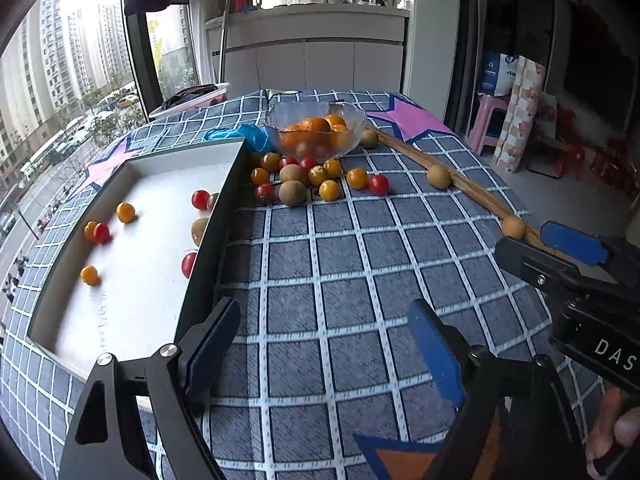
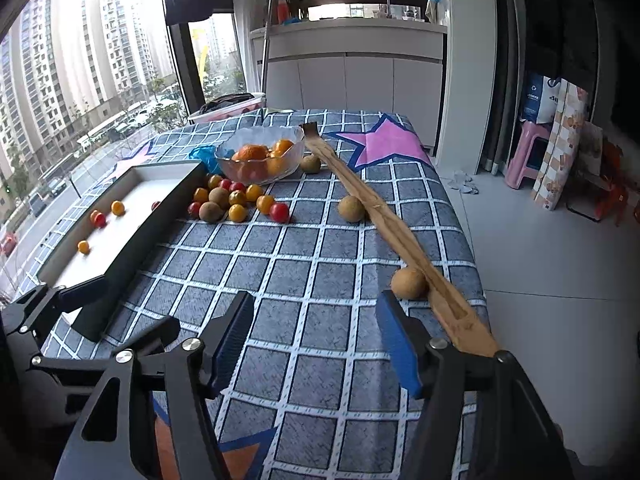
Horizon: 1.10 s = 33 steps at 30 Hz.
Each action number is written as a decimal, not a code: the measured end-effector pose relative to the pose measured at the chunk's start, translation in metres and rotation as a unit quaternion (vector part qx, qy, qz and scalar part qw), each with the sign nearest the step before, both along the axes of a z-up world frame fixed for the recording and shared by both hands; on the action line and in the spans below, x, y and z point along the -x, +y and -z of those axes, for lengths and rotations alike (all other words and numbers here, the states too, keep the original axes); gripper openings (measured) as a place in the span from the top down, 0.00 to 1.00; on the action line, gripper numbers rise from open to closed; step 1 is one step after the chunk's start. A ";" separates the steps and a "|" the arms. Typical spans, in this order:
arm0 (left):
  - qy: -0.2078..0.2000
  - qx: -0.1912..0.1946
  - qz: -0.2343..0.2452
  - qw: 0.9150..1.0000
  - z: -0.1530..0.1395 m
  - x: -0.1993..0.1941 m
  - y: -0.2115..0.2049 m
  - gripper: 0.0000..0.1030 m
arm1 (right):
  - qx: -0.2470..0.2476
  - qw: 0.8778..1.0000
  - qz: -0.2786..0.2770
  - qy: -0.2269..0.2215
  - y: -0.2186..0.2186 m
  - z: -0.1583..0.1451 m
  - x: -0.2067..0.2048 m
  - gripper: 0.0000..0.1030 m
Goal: Organize fruits
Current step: 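Move both tools toward the brown round fruits beside the tomato pile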
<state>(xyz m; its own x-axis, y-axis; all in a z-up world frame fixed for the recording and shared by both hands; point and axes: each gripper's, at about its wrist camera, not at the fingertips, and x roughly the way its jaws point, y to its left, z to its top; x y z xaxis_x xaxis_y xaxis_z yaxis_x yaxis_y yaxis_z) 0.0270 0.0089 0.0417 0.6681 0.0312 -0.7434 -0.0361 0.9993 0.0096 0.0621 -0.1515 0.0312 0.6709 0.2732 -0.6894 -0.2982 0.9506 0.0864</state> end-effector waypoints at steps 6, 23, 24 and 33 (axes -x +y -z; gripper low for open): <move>-0.006 0.005 -0.012 1.000 -0.003 -0.009 0.006 0.27 | -0.010 1.000 -0.018 -0.007 -0.001 -0.004 -0.012 0.49; 0.039 0.048 -0.047 0.997 0.007 -0.084 0.015 0.48 | -0.031 0.998 -0.048 0.015 0.004 0.000 -0.071 0.61; 0.039 0.043 -0.048 0.997 0.009 -0.087 0.014 0.48 | -0.031 0.998 -0.046 0.015 0.004 0.001 -0.076 0.61; 0.044 0.031 -0.066 0.996 0.017 -0.119 0.023 0.48 | 0.002 0.999 -0.029 0.035 0.016 0.016 -0.124 0.66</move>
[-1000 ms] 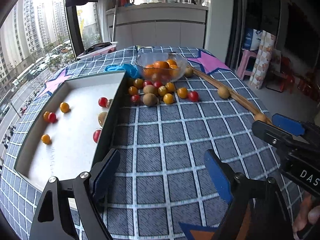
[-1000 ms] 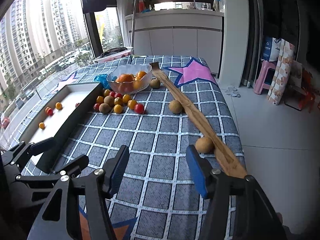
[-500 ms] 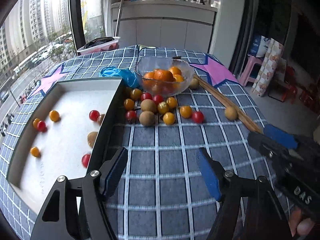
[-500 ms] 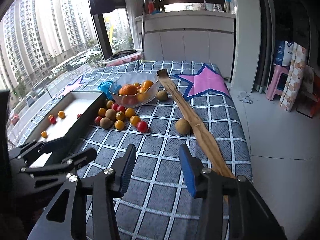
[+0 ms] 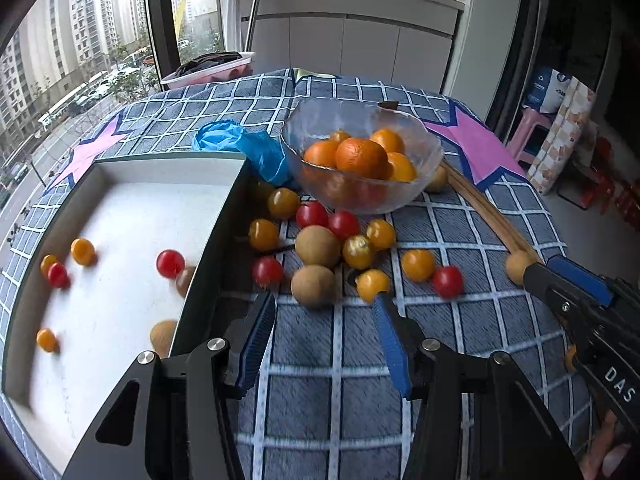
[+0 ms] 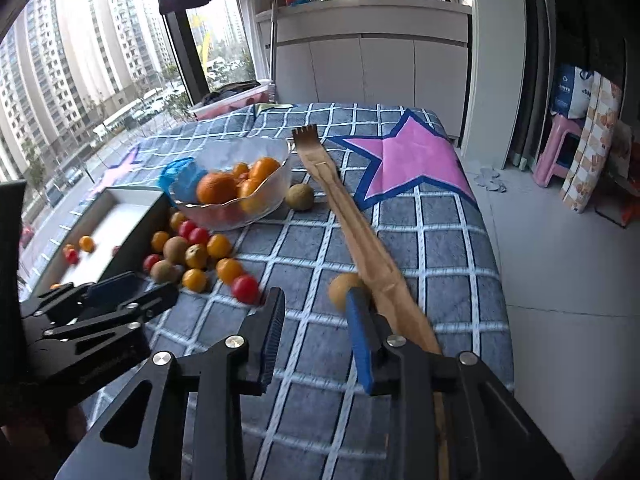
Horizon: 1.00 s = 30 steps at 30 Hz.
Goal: Organize fruits
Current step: 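Move both tools toward the brown round fruits beside the tomato pile, then close the left tool on one brown fruit while the right tool grasps another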
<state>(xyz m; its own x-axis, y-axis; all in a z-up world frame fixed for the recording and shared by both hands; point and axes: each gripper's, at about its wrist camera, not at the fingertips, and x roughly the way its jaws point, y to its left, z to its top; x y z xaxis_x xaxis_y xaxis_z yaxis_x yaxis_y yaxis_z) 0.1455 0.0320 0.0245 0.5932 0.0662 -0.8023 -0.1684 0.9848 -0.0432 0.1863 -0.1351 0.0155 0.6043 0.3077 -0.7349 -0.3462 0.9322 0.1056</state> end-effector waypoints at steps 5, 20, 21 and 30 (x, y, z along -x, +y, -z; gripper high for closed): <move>-0.004 0.004 0.006 1.000 0.004 -0.004 0.001 0.48 | 0.028 1.000 0.008 0.000 0.005 0.008 -0.010 0.66; -0.046 0.009 0.035 0.998 0.007 -0.006 -0.008 0.64 | 0.052 0.998 -0.001 -0.021 0.018 0.021 -0.006 0.74; -0.046 0.011 0.035 0.998 0.007 -0.006 -0.008 0.64 | 0.045 0.999 -0.003 -0.017 0.018 0.021 -0.003 0.74; -0.045 0.014 0.029 0.998 0.008 -0.007 -0.004 0.65 | 0.010 1.000 -0.002 -0.017 0.013 0.018 0.009 0.74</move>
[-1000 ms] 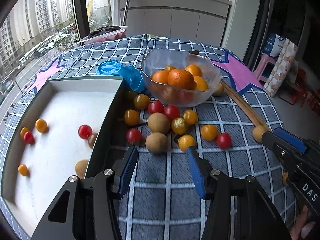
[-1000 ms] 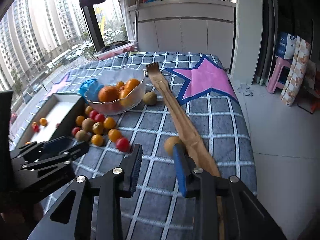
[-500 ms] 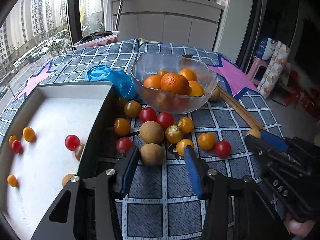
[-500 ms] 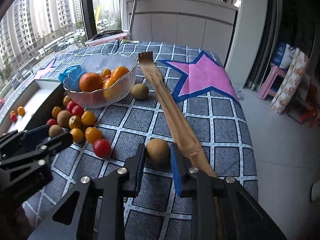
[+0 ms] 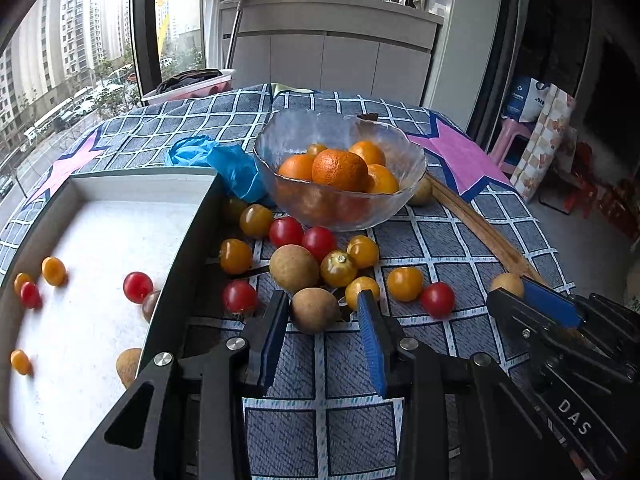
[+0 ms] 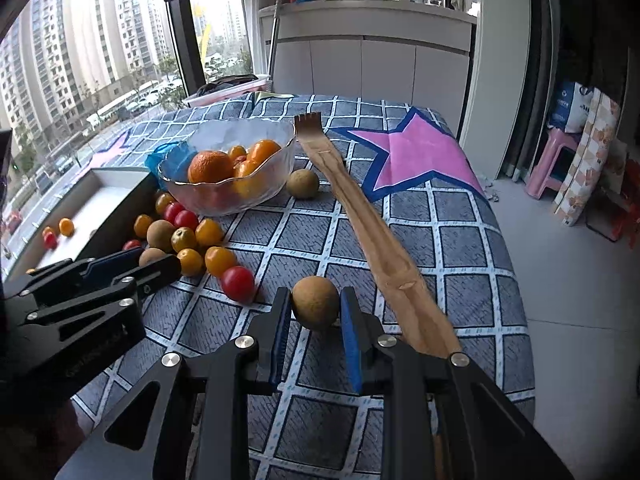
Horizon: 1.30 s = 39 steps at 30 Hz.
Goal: Organize fruits
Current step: 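Close the left tool on one brown fruit while the right tool grasps another, then carry the brown fruits in both tools over the white tray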
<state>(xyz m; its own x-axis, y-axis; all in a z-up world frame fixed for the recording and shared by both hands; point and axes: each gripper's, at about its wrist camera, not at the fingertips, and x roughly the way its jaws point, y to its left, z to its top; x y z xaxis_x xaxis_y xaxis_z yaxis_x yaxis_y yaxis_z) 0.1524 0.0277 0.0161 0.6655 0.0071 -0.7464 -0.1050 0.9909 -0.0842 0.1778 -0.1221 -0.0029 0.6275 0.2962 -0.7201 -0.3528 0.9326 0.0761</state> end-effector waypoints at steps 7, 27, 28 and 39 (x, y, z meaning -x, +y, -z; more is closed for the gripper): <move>-0.001 -0.007 0.004 1.000 0.000 0.000 -0.003 0.74 | -0.002 1.000 -0.010 -0.014 0.006 -0.005 0.006 0.74; -0.087 -0.081 -0.064 0.991 -0.023 0.068 -0.015 0.74 | -0.064 0.994 -0.051 -0.069 0.017 -0.023 0.033 0.74; -0.089 -0.078 -0.066 0.991 -0.024 0.070 -0.013 0.74 | -0.068 0.994 -0.056 -0.070 0.019 -0.023 0.034 0.74; -0.115 -0.040 -0.113 0.986 -0.027 0.108 0.021 0.74 | -0.088 0.986 -0.112 -0.081 0.041 -0.026 0.053 0.74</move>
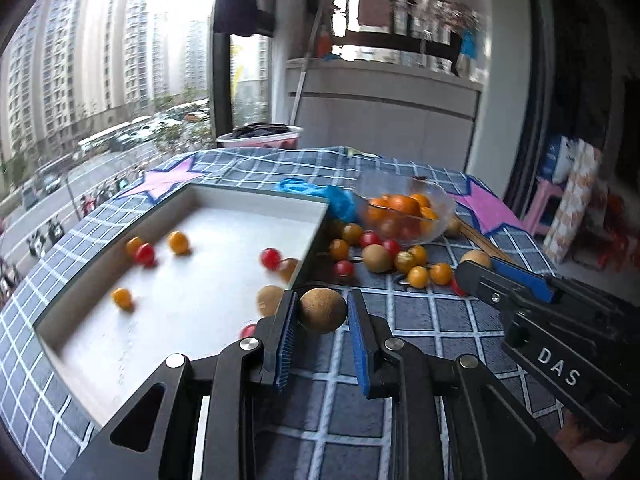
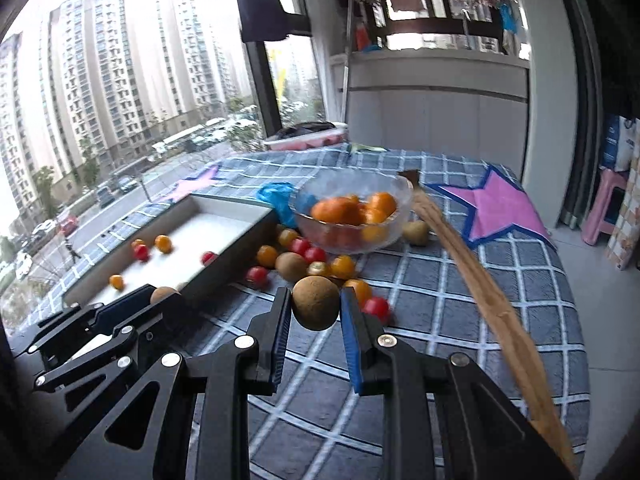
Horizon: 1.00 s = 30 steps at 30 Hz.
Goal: Organize fruits
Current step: 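Carry the brown fruits in both tools over the white tray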
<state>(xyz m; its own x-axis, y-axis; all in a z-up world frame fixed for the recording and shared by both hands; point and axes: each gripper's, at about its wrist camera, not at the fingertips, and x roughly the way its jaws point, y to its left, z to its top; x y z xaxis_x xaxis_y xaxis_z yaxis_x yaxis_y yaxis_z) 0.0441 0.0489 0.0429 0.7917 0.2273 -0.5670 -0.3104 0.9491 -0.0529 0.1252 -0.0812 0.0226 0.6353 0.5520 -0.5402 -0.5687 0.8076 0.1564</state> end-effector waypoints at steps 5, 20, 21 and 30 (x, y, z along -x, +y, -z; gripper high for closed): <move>-0.004 -0.013 0.001 1.000 0.001 0.004 -0.002 0.74 | -0.001 1.000 -0.023 -0.010 0.011 -0.001 0.008 0.74; 0.003 -0.018 -0.018 1.000 0.002 0.023 0.030 0.74 | -0.003 0.998 -0.053 -0.021 0.039 -0.002 0.022 0.74; 0.003 -0.018 -0.018 1.000 0.002 0.023 0.031 0.74 | -0.002 0.998 -0.054 -0.023 0.041 -0.002 0.023 0.74; 0.005 -0.014 -0.024 1.000 0.002 0.024 0.037 0.74 | -0.003 0.997 -0.067 -0.029 0.050 -0.004 0.030 0.74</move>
